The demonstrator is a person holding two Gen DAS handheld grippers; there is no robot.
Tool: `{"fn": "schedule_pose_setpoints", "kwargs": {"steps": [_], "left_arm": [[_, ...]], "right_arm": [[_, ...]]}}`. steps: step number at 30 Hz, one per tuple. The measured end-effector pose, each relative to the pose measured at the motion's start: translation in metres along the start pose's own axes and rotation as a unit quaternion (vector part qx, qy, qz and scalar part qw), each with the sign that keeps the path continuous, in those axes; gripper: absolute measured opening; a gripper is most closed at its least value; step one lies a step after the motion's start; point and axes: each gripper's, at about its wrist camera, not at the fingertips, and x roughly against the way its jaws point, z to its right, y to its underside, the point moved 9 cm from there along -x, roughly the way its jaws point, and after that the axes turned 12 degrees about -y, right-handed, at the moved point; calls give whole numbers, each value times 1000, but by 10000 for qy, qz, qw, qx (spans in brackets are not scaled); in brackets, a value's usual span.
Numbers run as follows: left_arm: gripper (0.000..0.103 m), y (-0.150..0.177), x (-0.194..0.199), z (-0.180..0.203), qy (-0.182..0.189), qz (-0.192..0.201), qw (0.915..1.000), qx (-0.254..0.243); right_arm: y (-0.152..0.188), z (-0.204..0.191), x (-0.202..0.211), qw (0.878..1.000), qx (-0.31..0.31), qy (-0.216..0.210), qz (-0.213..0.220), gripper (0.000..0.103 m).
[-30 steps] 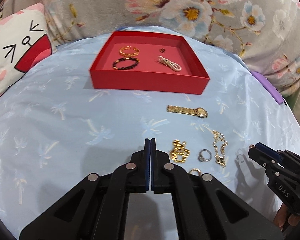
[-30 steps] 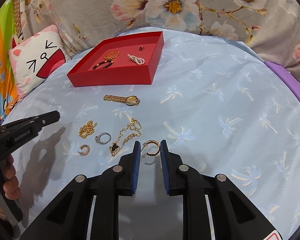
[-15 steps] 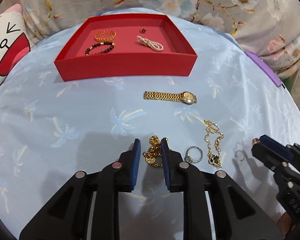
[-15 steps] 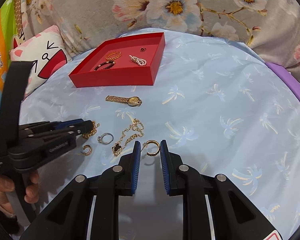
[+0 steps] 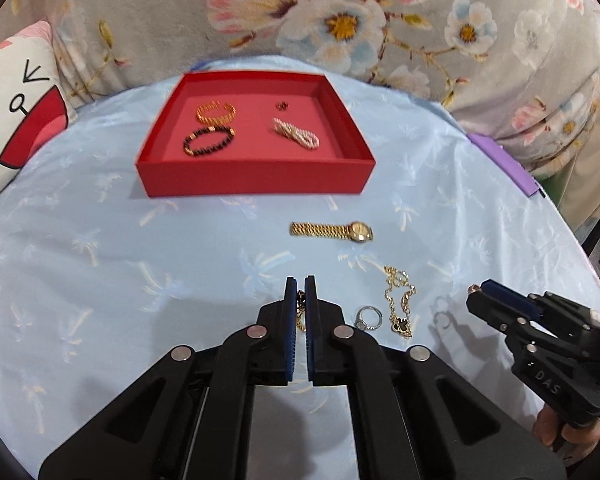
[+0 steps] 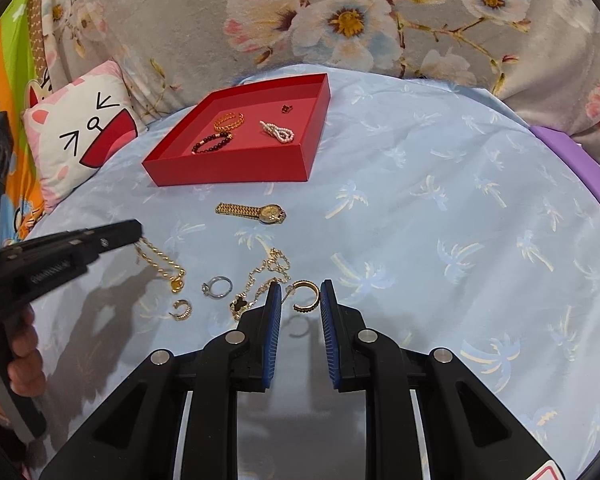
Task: Organize jewelry
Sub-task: 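Carry the gold chain and hoop earring over the red tray with both tools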
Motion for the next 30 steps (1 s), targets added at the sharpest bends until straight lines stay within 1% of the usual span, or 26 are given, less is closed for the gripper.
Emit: {"fn": "schedule_pose_setpoints", "kwargs": {"steps": [3, 6, 9, 11, 13, 15, 18, 21, 25, 30], "left_arm": [[3, -16, 15, -12, -52, 136, 9999, -4], [3, -38, 30, -25, -93, 331, 9994, 13], [3, -65, 40, -37, -107, 527, 9985, 82], [3, -86, 46, -44, -206, 729, 9971, 119], [3, -110, 47, -52, -319, 927, 9950, 175], [3, -128, 46, -58, -320, 1007, 9941, 235], [3, -156, 33, -62, -397, 1103, 9927, 294], [3, -173, 12, -63, -429, 1089, 9927, 296], [3, -180, -22, -64, -477, 948, 9940, 279], [3, -172, -68, -68, -440, 622, 9964, 365]], "right_arm": [[-9, -7, 6, 9999, 86, -69, 61, 18], [-28, -18, 11, 9994, 210, -235, 109, 18], [-57, -29, 13, 9985, 408, -303, 220, 18], [-81, -37, 10, 9975, 503, -386, 317, 18], [-101, -42, 5, 9967, 574, -420, 384, 18], [-122, -48, -6, 9962, 631, -425, 433, 18], [-148, -50, -28, 9961, 610, -449, 458, 18], [-164, -48, -57, 9967, 558, -421, 419, 18], [-170, -37, -99, 9982, 420, -360, 232, 18], [-165, -22, -138, 9992, 181, -356, -37, 18]]}}
